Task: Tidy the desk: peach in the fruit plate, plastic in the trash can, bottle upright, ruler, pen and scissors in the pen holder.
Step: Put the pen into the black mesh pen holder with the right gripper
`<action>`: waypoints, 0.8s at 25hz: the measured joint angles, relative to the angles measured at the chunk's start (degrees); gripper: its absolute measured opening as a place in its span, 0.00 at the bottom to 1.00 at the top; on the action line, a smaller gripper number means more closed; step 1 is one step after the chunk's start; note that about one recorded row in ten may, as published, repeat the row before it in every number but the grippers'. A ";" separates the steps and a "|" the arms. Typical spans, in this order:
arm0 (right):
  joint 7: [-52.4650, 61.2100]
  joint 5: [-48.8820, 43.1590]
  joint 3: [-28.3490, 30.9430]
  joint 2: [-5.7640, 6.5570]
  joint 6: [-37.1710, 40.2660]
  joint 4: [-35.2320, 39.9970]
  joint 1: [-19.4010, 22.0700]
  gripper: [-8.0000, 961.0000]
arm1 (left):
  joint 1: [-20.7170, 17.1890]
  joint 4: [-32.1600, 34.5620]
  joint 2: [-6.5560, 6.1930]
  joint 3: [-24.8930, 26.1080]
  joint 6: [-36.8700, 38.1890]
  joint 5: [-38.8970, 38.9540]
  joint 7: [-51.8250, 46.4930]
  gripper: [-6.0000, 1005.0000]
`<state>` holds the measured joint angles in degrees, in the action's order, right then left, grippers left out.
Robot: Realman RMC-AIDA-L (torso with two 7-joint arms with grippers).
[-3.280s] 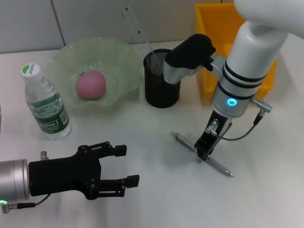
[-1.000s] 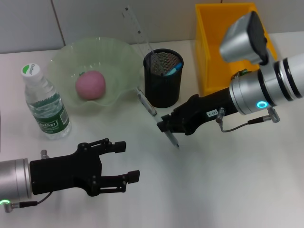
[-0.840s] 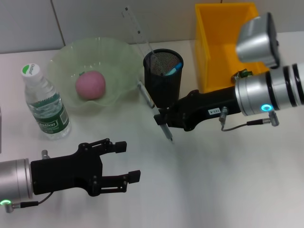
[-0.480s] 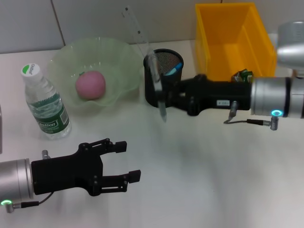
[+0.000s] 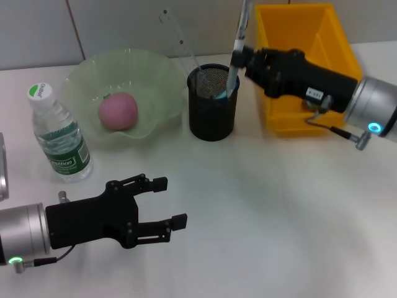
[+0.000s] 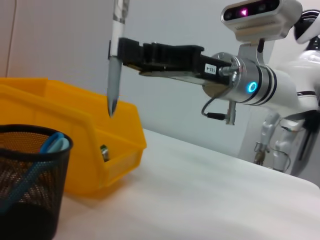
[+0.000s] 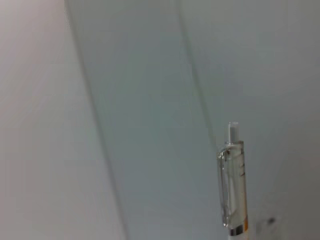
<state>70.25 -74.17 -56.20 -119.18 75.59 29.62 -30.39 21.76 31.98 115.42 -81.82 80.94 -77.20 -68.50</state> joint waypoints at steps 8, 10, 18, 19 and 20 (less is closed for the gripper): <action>-0.46 1.71 0.93 -0.18 -6.17 -3.42 -3.52 0.13 | -0.15 0.00 0.40 1.03 -0.45 0.02 0.77 0.86; -0.47 1.86 0.94 -0.18 -7.19 -3.91 -4.24 0.13 | -0.18 0.00 0.45 1.16 -0.45 0.03 0.84 0.86; -0.50 1.92 0.48 -0.18 -12.31 -5.10 -6.62 0.13 | -0.38 0.01 0.79 1.44 -0.44 0.12 2.96 0.86; -0.51 1.92 0.47 -0.18 -12.80 -5.40 -6.99 0.13 | -0.29 0.01 0.88 1.50 -0.47 0.11 3.03 0.86; -0.51 1.93 0.45 -0.18 -13.89 -5.86 -7.62 0.13 | -0.22 0.02 0.94 1.50 -0.49 0.11 3.22 0.86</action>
<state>69.73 -72.24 -55.75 -119.35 61.70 23.77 -38.01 21.54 32.00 116.36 -80.32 80.45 -77.09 -65.28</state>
